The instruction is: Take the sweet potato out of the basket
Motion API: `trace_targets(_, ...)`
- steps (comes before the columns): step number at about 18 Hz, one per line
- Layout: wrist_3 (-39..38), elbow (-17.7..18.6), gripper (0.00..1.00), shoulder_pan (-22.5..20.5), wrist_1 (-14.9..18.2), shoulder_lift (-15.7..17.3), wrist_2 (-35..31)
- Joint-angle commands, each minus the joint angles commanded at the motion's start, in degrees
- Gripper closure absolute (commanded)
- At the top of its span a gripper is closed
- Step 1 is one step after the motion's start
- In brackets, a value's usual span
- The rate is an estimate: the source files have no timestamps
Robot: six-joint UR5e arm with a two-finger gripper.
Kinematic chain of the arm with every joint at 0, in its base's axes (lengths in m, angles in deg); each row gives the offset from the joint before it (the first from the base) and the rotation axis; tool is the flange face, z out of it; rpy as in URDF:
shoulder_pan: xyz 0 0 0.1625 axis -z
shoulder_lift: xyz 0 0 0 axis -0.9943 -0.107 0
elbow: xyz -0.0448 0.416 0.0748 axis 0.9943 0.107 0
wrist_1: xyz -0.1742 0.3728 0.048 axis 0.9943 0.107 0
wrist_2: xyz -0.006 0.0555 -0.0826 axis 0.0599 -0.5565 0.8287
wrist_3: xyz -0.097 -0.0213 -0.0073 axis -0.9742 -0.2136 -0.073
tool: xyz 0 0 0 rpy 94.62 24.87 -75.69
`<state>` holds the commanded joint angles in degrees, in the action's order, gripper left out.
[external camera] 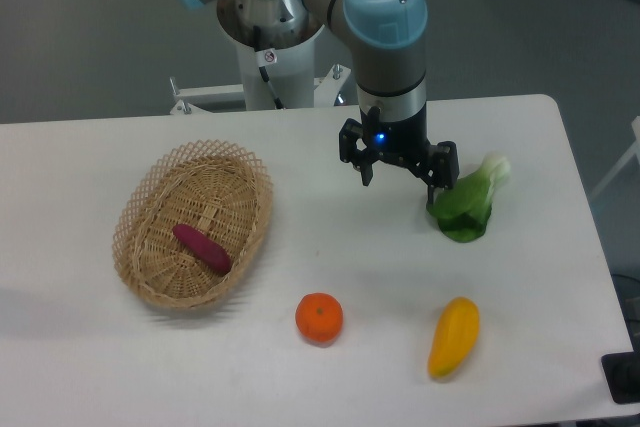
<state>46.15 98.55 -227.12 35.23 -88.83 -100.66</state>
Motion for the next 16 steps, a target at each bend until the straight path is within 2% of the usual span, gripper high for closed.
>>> trace_targets(6, 0.0, -0.7, 0.00, -0.1, -1.1, -0.1, 0.3)
trace_targets(12, -0.9, 3.3, 0.00, 1.2, -2.0, 1.6, 1.7)
trace_targets(14, -8.5, 4.4, 0.00, 2.4, -2.5, 2.8, 2.5)
trace_targets(15, -12.2, 4.5, 0.00, 3.9, -2.5, 3.0, 2.8)
trace_targets(16, -16.4, 4.3, 0.00, 7.1, -2.5, 3.0, 3.9)
